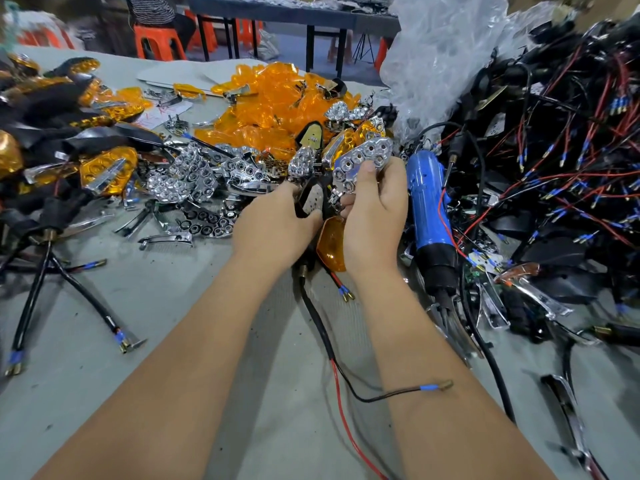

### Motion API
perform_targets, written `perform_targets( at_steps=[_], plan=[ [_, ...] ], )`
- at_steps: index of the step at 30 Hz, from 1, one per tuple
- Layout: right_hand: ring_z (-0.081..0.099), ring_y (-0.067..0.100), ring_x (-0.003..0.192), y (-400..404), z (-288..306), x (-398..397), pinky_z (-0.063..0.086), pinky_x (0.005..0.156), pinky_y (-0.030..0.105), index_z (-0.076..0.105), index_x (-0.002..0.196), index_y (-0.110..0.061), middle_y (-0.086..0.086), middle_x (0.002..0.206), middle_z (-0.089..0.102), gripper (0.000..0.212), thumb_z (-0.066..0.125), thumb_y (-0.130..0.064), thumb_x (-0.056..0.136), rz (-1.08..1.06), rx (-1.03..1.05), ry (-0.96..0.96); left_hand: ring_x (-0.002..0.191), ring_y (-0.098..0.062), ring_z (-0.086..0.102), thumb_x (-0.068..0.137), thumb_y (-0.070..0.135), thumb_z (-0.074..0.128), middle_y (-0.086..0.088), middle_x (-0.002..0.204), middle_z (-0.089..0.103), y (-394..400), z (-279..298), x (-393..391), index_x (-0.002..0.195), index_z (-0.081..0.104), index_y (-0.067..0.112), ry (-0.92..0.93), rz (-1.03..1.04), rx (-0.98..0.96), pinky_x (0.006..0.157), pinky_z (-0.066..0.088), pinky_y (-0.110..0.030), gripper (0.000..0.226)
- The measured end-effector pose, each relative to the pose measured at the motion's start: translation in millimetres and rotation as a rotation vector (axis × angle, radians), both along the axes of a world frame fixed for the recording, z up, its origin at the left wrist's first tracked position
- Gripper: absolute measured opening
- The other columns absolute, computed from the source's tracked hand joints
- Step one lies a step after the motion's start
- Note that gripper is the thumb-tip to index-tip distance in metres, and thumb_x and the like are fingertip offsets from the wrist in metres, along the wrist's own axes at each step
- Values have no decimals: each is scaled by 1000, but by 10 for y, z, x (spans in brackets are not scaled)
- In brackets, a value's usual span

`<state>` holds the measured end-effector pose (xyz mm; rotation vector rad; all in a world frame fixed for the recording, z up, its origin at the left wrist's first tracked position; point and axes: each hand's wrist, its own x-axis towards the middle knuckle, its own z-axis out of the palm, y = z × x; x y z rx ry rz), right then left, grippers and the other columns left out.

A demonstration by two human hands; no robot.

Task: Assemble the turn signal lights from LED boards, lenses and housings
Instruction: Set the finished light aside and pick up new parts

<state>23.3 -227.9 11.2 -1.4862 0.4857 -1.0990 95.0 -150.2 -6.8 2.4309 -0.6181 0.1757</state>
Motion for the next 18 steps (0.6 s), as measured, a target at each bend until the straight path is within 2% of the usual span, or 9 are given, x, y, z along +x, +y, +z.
perform_targets(
  at_steps=[3,7,9,11,14,16,18],
  plan=[
    [46,28,72,2,4,-2,43,70,56,39,76,-25,-3,71,43,30,45,-18,104,13,-15,16,83,-20,62,89,36,64,5,91,68,43,30,43,114,68,20,98,-31,-145,61,42,-30,30],
    [40,14,67,-19,6,1,43,67,48,46,79,-22,-5,69,42,24,52,-19,102,40,-22,40,64,-20,70,94,12,54,-3,75,69,68,95,56,95,67,13,531,-106,-706,65,60,-40,12],
    [44,7,68,-25,21,-4,42,69,33,52,86,-22,-6,73,49,15,56,-16,100,59,-11,23,55,-13,67,97,6,51,-1,67,67,44,119,33,91,63,14,675,-125,-869,57,60,-34,15],
    [47,3,67,-33,33,-12,41,67,22,54,90,-27,-4,75,55,17,58,-12,98,79,-3,-4,52,-10,64,98,5,50,3,61,64,24,122,21,91,62,14,717,-152,-921,54,56,-28,16],
    [47,6,65,-45,36,-27,40,64,22,55,92,-25,5,76,57,17,60,-9,97,130,-19,-21,52,-9,61,99,4,49,8,56,62,25,111,24,93,62,13,737,-209,-932,56,55,-27,17],
    [52,4,66,-61,40,-33,43,63,19,57,93,-24,1,76,61,16,60,-8,96,158,-26,-17,52,-9,61,98,5,48,7,60,64,33,112,8,94,63,14,740,-234,-909,55,54,-27,18],
    [53,-1,63,-80,44,-37,43,61,16,58,93,-23,-6,73,63,16,60,-7,96,181,-12,-35,53,-11,60,97,4,48,-2,70,65,31,114,-16,97,64,13,747,-263,-890,55,53,-28,18]
  ],
)
